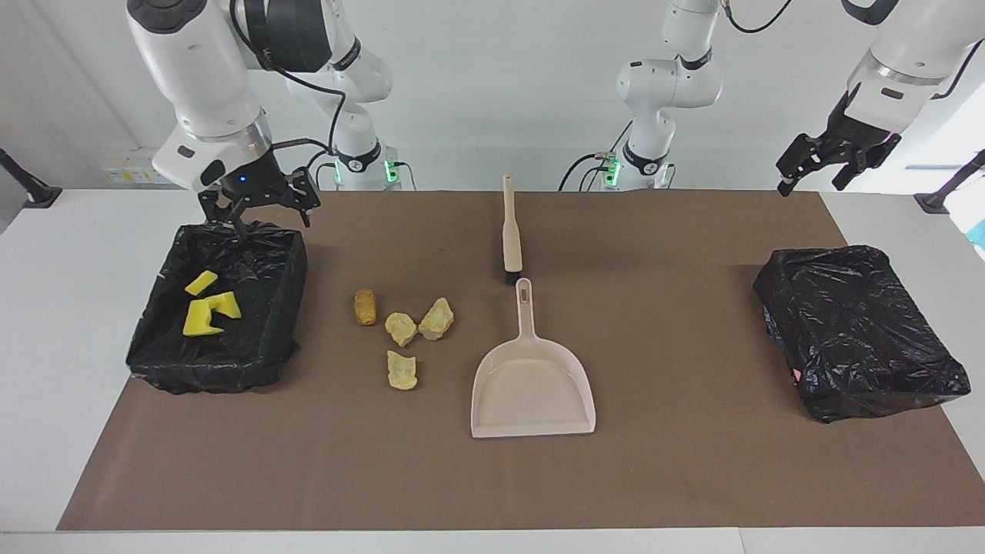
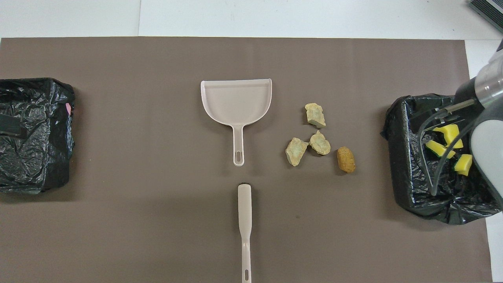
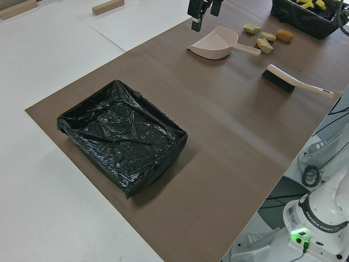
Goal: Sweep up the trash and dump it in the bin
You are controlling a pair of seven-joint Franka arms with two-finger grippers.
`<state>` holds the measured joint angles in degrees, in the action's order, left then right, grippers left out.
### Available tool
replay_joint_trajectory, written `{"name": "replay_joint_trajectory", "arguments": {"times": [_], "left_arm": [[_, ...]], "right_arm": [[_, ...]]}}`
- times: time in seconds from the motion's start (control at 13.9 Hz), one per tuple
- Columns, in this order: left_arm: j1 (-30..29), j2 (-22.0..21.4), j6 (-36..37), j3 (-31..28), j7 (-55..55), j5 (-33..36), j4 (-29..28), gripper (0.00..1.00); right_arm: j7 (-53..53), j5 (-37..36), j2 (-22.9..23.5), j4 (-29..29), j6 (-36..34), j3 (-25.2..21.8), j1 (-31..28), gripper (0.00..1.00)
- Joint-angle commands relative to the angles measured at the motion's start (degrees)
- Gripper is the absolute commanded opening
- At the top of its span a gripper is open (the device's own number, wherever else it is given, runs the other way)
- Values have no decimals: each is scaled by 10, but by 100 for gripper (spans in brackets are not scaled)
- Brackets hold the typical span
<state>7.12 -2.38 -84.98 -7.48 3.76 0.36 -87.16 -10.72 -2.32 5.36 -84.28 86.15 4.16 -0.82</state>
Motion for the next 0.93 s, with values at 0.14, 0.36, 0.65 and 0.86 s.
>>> {"name": "replay_joint_trajectory", "arguments": {"times": [0.14,0.36,0.65,0.86], "left_arm": [[-5,-3,10,5,0,10,4,100],[-5,-4,10,5,0,10,4,100],[-5,-3,10,5,0,10,4,100],[-5,-3,10,5,0,10,4,100]], "right_arm": [[-8,36,-101,-166,73,6,-6,100],[47,40,-132,-218,90,11,37,100],[157,42,-149,-269,109,11,131,100],[232,78,-152,-298,132,11,179,100]]}}
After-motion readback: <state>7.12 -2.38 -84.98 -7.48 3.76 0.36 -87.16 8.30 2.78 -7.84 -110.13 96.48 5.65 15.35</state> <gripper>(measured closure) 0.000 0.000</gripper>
